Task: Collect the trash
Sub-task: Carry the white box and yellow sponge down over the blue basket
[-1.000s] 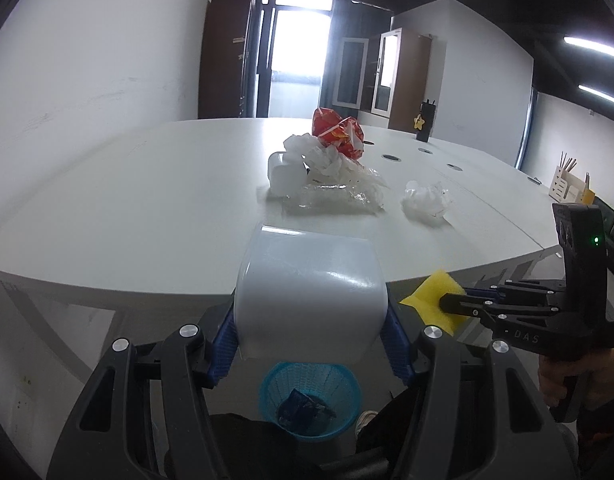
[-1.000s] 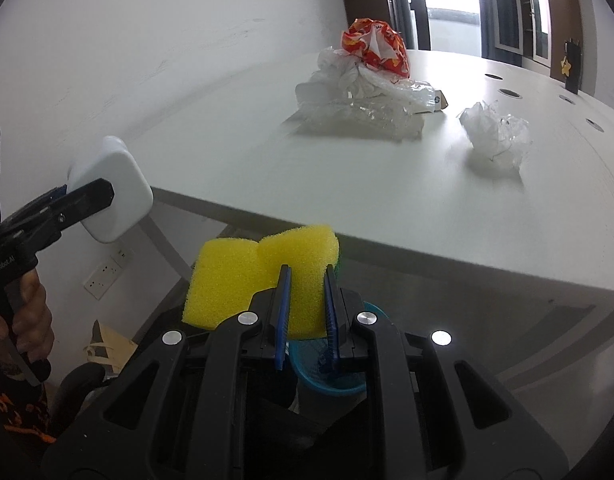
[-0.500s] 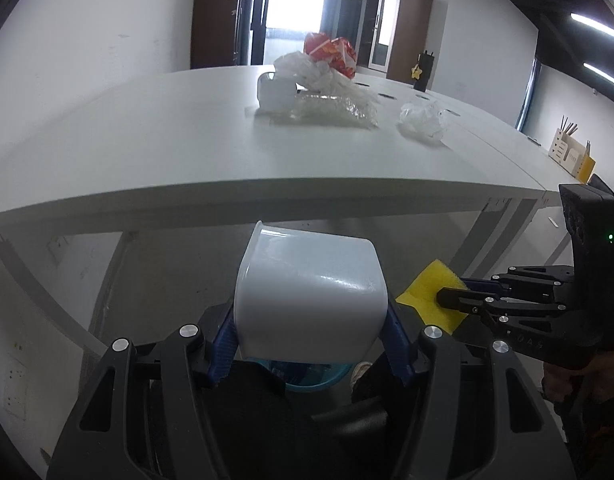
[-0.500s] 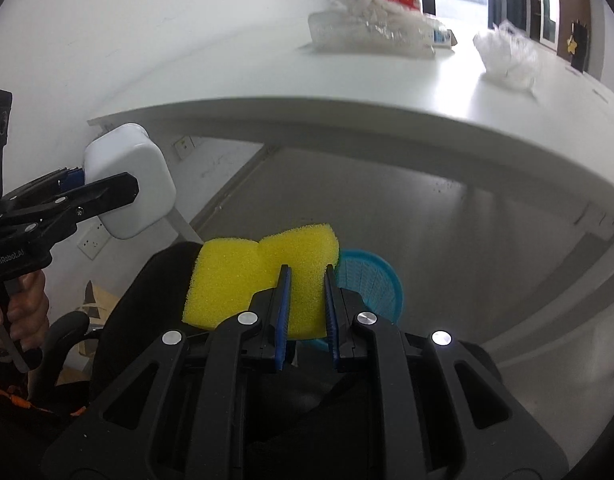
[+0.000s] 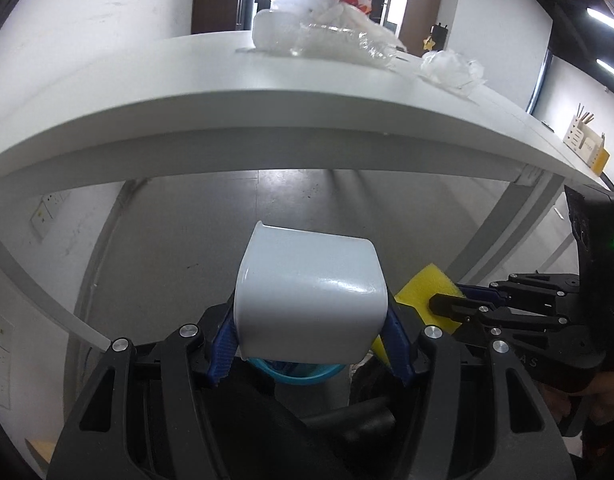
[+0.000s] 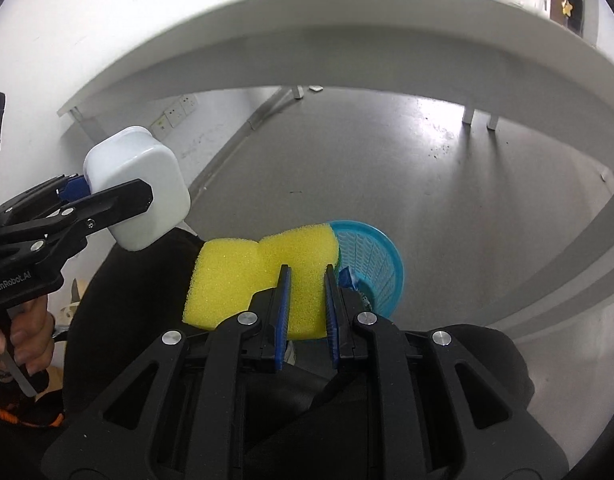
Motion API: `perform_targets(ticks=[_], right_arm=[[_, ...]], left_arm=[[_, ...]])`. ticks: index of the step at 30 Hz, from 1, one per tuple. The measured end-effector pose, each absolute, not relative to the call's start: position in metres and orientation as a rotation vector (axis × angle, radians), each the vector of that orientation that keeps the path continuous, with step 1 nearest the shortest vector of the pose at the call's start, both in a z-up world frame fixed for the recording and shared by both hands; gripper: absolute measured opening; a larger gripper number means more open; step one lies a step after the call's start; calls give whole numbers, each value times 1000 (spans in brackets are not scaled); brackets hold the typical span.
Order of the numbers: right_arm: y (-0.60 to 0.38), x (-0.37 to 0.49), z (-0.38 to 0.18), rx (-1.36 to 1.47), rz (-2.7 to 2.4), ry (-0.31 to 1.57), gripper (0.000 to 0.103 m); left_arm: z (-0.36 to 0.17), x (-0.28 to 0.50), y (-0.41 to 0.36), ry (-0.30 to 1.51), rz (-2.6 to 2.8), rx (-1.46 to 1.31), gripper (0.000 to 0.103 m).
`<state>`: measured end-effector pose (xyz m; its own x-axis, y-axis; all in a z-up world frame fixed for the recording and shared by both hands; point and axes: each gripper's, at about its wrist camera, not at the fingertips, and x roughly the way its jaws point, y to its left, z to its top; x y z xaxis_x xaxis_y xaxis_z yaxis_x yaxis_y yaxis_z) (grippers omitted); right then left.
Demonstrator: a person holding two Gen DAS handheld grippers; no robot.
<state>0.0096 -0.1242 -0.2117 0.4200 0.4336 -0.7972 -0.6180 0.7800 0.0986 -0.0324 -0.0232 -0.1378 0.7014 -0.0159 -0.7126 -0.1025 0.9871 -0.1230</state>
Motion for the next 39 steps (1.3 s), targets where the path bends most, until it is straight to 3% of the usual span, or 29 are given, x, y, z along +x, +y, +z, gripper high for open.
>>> perform_targets(ticks=[22,39], right_arm=[[-93,67,-301,-264,537,1145,15],[-81,126,-361,-232,491,1291,16]], left_arm=[[-232,50,-11,921,127,-181,60],[-290,105,21,1077,160,-357,60]])
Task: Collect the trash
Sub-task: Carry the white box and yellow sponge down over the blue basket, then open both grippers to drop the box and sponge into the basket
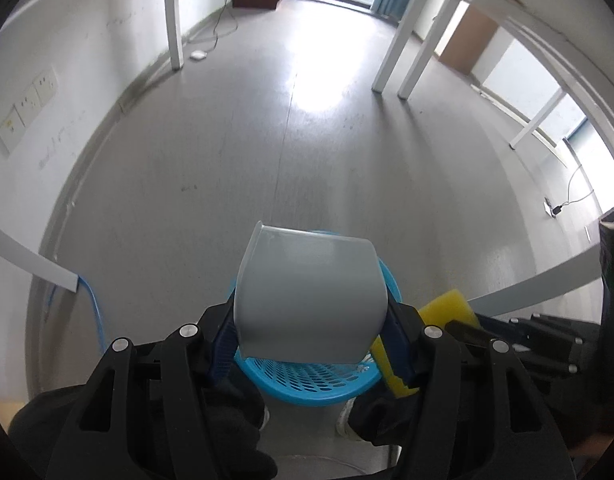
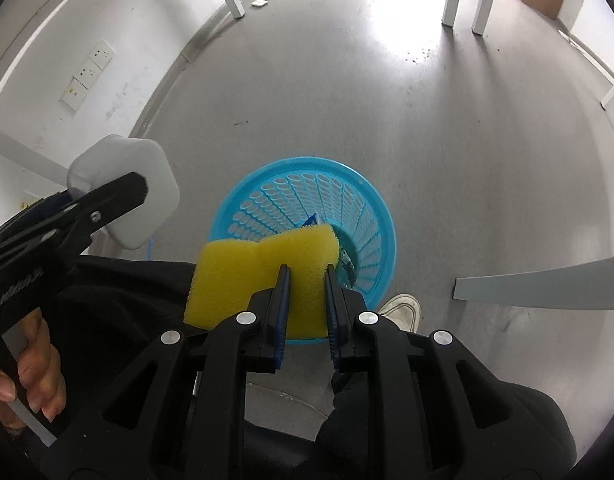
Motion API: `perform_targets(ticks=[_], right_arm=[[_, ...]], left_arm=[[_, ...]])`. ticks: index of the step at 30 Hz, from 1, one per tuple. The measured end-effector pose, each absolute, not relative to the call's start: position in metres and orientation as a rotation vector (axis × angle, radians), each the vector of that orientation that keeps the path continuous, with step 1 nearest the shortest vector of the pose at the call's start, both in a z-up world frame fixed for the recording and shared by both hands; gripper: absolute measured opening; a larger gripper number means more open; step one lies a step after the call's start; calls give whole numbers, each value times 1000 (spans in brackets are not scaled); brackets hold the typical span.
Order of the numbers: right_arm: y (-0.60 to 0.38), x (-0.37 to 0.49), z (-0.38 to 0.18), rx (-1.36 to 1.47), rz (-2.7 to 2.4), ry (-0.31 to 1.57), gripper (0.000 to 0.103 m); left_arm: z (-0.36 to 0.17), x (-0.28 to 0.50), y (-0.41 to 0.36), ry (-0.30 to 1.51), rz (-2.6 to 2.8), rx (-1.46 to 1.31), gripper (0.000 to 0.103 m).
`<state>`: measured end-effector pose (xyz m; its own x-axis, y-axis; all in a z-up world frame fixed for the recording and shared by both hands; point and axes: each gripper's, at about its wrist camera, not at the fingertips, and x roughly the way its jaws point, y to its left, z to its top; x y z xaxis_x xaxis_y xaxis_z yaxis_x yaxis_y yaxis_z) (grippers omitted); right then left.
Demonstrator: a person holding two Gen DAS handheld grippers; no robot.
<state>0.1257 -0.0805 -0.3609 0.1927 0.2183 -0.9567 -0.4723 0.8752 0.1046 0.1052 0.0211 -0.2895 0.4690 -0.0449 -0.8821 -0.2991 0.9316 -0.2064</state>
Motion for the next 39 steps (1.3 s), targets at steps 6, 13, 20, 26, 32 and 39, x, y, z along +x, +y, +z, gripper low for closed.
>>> perform_targets(ticks=[6,13,20,26,32,39], right_arm=[[-69,144,-387,-229,488,1344,16],[-68,150,-401,-206,481,1373,17],[-65,154,-406,-193,478,1387,26],[-72,159,-407,-162,462,1393,34],[-72,158,-405,-170,469,1381,36],[-70,149,-396,-190,485,1346,41]], left_arm=[[-305,119,22,1122,153,-382,60],[-316,129,24,1154,145,-429,60],[-322,135,18,1179,109,-441,63],[-322,136,26,1174,123,-463,76],[-319,133,28,1160,143,-459,76],[-318,131,29,1163,175,-459,76]])
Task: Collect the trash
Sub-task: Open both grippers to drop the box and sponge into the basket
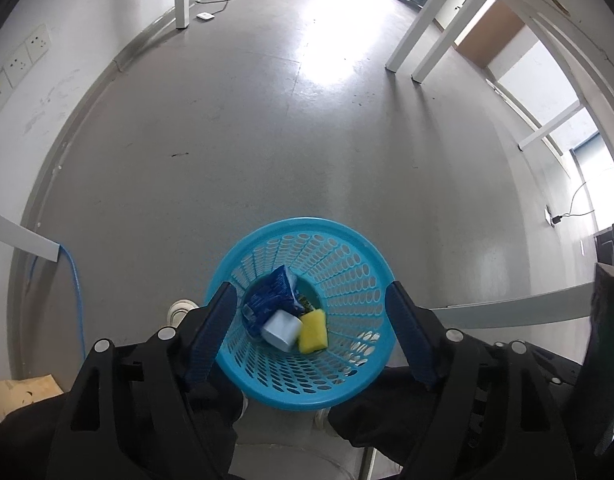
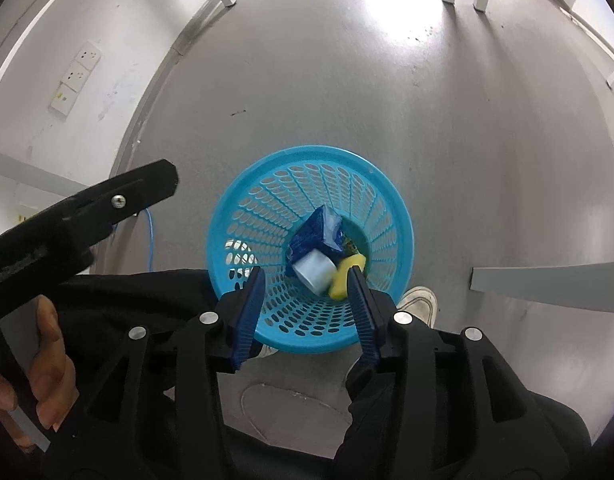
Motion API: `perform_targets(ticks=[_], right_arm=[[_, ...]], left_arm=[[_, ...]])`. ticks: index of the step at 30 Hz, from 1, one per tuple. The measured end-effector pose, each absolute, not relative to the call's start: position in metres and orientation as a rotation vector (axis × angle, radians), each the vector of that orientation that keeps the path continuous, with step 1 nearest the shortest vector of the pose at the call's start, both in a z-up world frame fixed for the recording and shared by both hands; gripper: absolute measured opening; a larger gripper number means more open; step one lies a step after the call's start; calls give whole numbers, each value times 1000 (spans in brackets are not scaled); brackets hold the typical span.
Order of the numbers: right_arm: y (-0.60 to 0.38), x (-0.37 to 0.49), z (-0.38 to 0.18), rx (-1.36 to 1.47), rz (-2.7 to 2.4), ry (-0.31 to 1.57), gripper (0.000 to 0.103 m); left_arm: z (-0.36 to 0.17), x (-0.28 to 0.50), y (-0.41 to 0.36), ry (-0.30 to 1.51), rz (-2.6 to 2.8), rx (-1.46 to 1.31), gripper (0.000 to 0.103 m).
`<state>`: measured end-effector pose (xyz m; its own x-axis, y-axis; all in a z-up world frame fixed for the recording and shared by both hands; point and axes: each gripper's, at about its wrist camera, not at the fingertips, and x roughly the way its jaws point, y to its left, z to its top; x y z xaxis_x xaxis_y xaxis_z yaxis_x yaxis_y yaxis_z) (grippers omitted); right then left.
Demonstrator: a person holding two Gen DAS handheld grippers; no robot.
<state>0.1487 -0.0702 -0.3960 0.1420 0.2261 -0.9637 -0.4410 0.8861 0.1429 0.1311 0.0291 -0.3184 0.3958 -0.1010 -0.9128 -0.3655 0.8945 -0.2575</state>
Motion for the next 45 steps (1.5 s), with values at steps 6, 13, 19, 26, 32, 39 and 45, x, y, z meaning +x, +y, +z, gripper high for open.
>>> perform_targets(ticks=[6,13,19,26,32,39,45], right_arm=[[-77,139,-381,-174,483,1311,44],[-86,117,-357,-169,494,1269,52],[-94,85,-335,-174,514,1227,57],[-106,43,-304,-146,559,1170,66],[-119,34,-285,-155,514,1123,70],[-123,20,-252,-179,548,1040,83],[-128,-2,-221,-176,623,986,90]], left_arm=[[-312,118,38,1154,236,-451,76],[-295,95,41,1126,288,-440,77],[-279,74,37,1102,308,-395,83],[-270,54,25,1081,295,-381,85],[-253,35,16,989,302,-322,94],[-232,3,16,986,267,-311,96],[-192,-26,10,963,216,-286,97]])
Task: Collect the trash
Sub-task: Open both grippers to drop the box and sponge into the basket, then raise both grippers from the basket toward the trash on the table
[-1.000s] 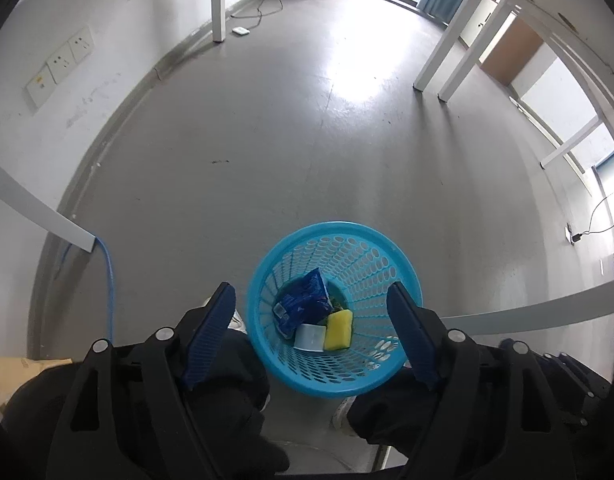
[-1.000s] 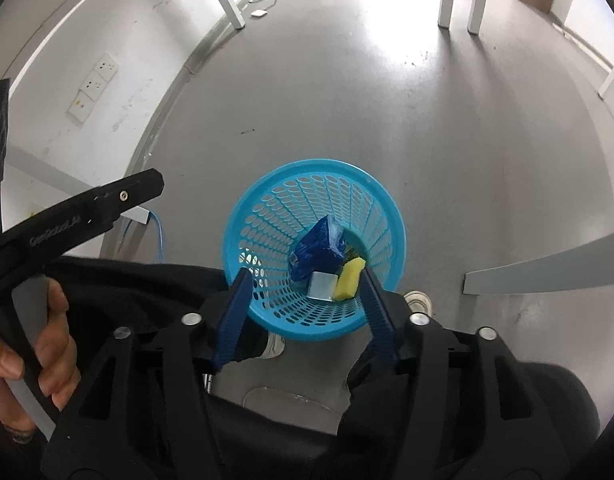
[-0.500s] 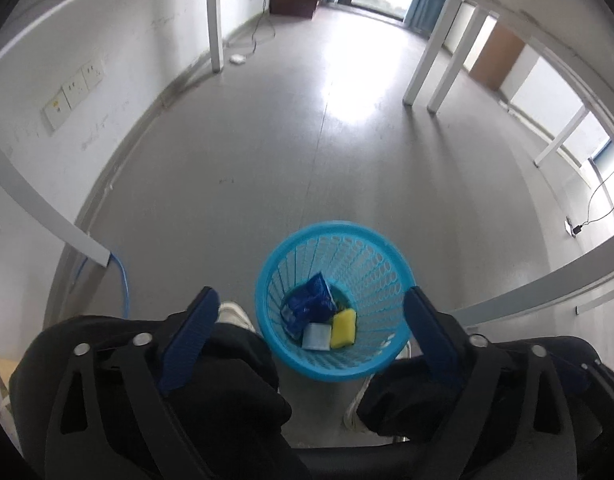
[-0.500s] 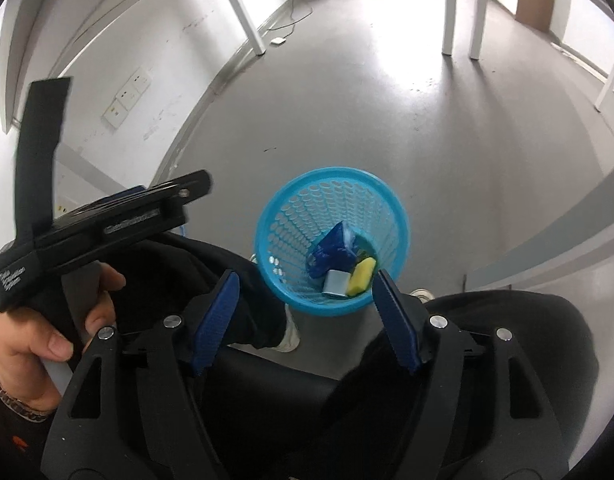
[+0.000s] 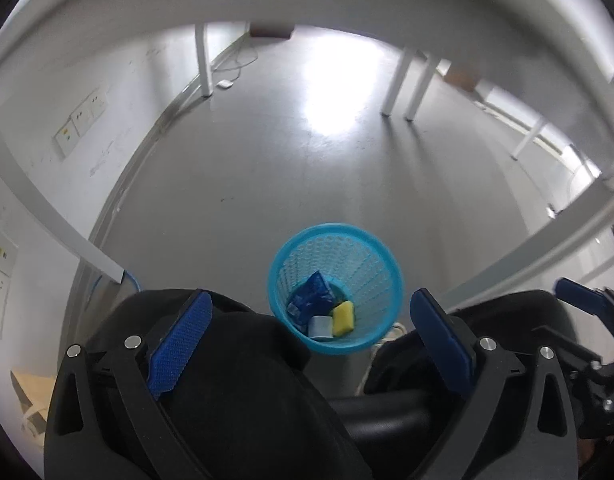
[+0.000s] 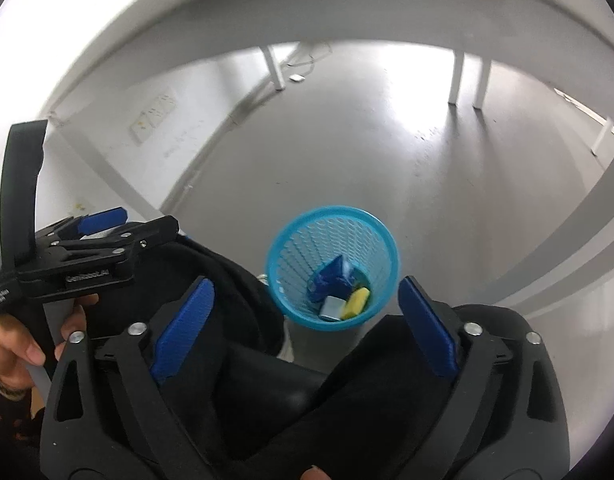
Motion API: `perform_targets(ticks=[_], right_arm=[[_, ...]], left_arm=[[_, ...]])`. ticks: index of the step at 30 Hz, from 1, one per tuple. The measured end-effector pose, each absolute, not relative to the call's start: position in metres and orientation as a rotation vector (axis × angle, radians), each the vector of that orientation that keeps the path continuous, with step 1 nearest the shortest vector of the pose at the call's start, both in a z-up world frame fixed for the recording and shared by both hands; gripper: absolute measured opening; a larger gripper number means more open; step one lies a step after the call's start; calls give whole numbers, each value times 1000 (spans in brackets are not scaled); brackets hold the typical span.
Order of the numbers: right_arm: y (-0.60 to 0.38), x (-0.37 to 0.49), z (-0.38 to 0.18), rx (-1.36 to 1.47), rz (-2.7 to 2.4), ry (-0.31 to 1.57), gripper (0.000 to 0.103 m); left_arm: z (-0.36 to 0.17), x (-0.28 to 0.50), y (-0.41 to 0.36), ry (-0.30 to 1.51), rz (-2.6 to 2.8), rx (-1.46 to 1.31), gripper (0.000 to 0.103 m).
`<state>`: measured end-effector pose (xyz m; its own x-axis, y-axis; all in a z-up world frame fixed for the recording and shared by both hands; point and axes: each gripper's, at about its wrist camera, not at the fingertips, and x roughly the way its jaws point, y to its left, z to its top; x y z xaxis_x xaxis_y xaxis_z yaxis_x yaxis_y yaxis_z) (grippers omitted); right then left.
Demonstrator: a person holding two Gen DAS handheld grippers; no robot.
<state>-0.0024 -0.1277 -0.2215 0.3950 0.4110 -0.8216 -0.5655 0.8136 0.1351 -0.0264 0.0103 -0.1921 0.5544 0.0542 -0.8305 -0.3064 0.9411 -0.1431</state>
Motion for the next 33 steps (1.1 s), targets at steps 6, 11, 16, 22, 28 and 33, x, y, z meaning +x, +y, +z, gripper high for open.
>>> perform_targets(ticks=[6,11,16,22,28,33], right_arm=[[-138,-13,-169,-140,648,890,95],[-157,-6,-114,-87,617,780,95],[-167,16,-74,-77,569,706,95],[-178,51,-49,-77,522,667,95],[-192,85,-36,-52,478,656,95],[-195,111,-29,-28,460,627,95]], left_arm=[[-113,-50,1,813,167,-191,97],[-57,-44,3,685,147,-172,97],[-23,-15,-8,622,145,-108,97],[12,18,-23,548,111,-58,97],[39,53,-26,520,110,-45,97],[52,82,-25,519,119,-38,97]])
